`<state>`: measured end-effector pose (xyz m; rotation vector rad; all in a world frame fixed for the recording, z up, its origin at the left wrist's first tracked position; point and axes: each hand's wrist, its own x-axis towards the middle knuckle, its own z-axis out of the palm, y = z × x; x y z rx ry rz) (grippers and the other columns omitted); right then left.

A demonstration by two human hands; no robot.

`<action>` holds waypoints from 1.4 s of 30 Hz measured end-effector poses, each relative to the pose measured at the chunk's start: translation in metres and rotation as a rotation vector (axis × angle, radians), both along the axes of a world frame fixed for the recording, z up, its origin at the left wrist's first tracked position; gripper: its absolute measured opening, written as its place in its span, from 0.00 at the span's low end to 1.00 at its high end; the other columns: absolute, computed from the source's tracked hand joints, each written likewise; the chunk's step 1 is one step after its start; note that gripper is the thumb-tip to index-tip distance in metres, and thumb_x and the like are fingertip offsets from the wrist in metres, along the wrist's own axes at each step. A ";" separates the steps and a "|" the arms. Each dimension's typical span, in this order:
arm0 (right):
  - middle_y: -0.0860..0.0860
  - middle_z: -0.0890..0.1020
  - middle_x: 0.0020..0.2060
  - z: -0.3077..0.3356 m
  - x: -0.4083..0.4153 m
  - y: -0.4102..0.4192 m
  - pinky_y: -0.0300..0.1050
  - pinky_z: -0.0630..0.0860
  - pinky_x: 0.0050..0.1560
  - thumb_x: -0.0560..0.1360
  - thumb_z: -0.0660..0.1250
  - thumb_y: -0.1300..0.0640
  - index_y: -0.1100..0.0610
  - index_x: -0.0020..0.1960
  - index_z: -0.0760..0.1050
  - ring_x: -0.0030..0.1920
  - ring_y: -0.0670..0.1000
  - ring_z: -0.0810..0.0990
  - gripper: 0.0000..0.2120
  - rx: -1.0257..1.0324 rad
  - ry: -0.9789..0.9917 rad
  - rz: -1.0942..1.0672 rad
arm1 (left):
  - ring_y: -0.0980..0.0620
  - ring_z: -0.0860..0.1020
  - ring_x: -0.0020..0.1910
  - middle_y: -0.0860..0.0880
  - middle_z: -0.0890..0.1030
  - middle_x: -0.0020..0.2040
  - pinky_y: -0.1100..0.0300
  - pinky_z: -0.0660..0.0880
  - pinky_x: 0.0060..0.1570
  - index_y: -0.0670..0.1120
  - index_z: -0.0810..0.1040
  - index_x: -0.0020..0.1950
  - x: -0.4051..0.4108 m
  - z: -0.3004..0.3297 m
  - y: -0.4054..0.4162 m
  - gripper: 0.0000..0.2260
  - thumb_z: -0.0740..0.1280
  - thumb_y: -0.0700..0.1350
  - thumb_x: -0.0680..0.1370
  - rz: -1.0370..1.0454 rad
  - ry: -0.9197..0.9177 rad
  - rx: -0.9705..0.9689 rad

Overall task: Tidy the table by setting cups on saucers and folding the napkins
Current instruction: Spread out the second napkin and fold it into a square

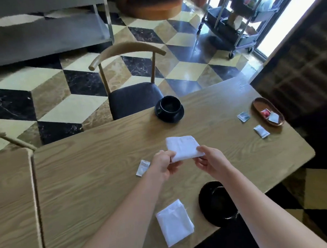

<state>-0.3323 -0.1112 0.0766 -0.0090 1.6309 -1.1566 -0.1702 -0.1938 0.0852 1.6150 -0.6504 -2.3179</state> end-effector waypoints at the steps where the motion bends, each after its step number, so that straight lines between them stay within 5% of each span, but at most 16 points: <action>1: 0.55 0.77 0.37 -0.002 -0.018 -0.006 0.40 0.79 0.34 0.68 0.69 0.57 0.60 0.46 0.80 0.36 0.52 0.75 0.09 0.004 0.003 -0.006 | 0.50 0.80 0.31 0.44 0.80 0.41 0.61 0.71 0.30 0.40 0.75 0.63 -0.019 -0.001 -0.006 0.12 0.63 0.38 0.80 -0.016 -0.010 0.006; 12: 0.50 0.80 0.35 -0.050 -0.209 -0.135 0.37 0.76 0.32 0.73 0.69 0.60 0.56 0.44 0.79 0.31 0.45 0.79 0.01 -0.007 0.094 0.010 | 0.52 0.78 0.33 0.47 0.80 0.42 0.62 0.71 0.31 0.49 0.77 0.62 -0.220 -0.044 -0.108 0.13 0.62 0.37 0.81 0.205 -0.007 -0.035; 16: 0.49 0.82 0.39 -0.081 -0.244 -0.177 0.37 0.76 0.35 0.75 0.72 0.57 0.55 0.46 0.81 0.36 0.45 0.80 0.02 -0.035 0.177 0.037 | 0.52 0.79 0.28 0.47 0.82 0.31 0.62 0.75 0.30 0.41 0.79 0.45 -0.266 -0.069 -0.139 0.03 0.68 0.35 0.78 0.443 -0.086 0.026; 20: 0.49 0.83 0.38 -0.114 -0.254 -0.197 0.37 0.77 0.34 0.73 0.73 0.56 0.56 0.48 0.83 0.36 0.46 0.80 0.05 0.013 0.287 0.137 | 0.52 0.78 0.19 0.43 0.82 0.30 0.63 0.78 0.29 0.35 0.77 0.39 -0.280 -0.092 -0.151 0.07 0.71 0.33 0.76 0.618 -0.201 0.174; 26: 0.55 0.82 0.33 -0.137 -0.259 -0.200 0.54 0.80 0.42 0.69 0.69 0.53 0.63 0.43 0.83 0.37 0.52 0.78 0.12 0.165 0.547 0.292 | 0.47 0.83 0.29 0.39 0.84 0.36 0.59 0.79 0.27 0.35 0.77 0.43 -0.285 -0.106 -0.151 0.06 0.70 0.37 0.78 0.565 -0.258 0.220; 29: 0.57 0.84 0.36 -0.138 -0.257 -0.198 0.46 0.74 0.37 0.69 0.69 0.51 0.61 0.44 0.82 0.37 0.51 0.79 0.14 0.202 0.635 0.311 | 0.46 0.85 0.30 0.40 0.84 0.39 0.60 0.78 0.25 0.38 0.78 0.44 -0.283 -0.111 -0.142 0.05 0.70 0.38 0.77 0.496 -0.290 0.203; 36: 0.54 0.86 0.43 -0.127 -0.251 -0.205 0.50 0.77 0.46 0.73 0.72 0.53 0.53 0.49 0.82 0.43 0.51 0.82 0.06 -0.049 0.534 0.197 | 0.51 0.86 0.34 0.45 0.85 0.40 0.61 0.80 0.30 0.42 0.79 0.49 -0.288 -0.110 -0.139 0.04 0.72 0.39 0.78 0.604 -0.172 -0.025; 38: 0.48 0.84 0.40 -0.129 -0.249 -0.206 0.43 0.74 0.42 0.74 0.72 0.51 0.52 0.48 0.82 0.43 0.50 0.81 0.06 -0.003 0.611 0.220 | 0.50 0.86 0.31 0.44 0.85 0.39 0.61 0.79 0.27 0.41 0.79 0.49 -0.290 -0.109 -0.139 0.04 0.73 0.40 0.78 0.623 -0.179 0.033; 42: 0.49 0.81 0.41 -0.134 -0.245 -0.205 0.47 0.71 0.43 0.73 0.70 0.51 0.57 0.47 0.78 0.45 0.53 0.79 0.10 0.181 0.781 0.334 | 0.54 0.82 0.23 0.50 0.81 0.24 0.65 0.73 0.21 0.40 0.80 0.39 -0.290 -0.113 -0.139 0.10 0.75 0.44 0.75 0.597 -0.337 0.177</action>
